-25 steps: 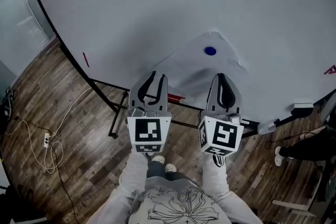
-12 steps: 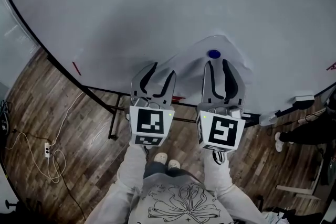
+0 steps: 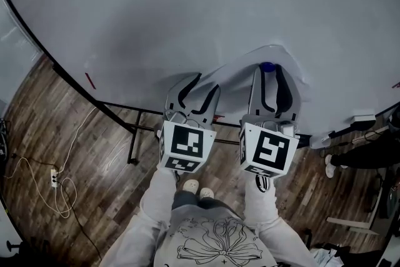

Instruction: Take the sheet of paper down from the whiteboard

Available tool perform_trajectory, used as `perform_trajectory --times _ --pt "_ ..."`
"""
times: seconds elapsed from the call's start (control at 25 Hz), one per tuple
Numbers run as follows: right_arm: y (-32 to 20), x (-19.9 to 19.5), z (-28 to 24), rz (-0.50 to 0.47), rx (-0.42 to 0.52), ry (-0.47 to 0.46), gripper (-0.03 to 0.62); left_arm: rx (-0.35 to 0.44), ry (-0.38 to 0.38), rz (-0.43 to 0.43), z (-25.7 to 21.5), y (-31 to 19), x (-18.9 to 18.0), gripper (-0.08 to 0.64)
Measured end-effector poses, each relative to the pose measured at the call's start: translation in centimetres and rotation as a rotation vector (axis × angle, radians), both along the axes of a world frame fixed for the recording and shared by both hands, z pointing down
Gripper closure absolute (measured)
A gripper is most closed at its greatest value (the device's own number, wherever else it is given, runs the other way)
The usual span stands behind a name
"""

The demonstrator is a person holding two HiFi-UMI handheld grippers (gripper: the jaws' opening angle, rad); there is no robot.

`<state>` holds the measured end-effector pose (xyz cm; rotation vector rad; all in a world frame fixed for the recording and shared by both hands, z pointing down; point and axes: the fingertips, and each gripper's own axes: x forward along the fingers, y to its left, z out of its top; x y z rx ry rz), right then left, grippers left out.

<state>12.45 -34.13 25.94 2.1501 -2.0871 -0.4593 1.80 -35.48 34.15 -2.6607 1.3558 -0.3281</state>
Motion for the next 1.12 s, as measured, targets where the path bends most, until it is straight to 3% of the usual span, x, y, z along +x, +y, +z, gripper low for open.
perform_trajectory --times 0.24,0.48,0.68,1.12 --pt "-0.1 -0.2 0.1 0.012 -0.006 0.015 0.458 -0.037 0.000 0.077 0.8 0.2 0.9 0.399" --pt "-0.1 -0.1 0.2 0.018 -0.010 0.024 0.459 -0.064 -0.001 0.099 1.3 0.1 1.4 0.435" --pt "-0.1 -0.3 0.2 0.025 -0.015 0.039 0.471 -0.084 0.021 0.090 1.2 -0.1 1.3 0.540" --pt "0.0 -0.1 0.2 0.000 -0.012 0.019 0.474 -0.129 0.066 0.036 0.7 0.7 0.7 0.557"
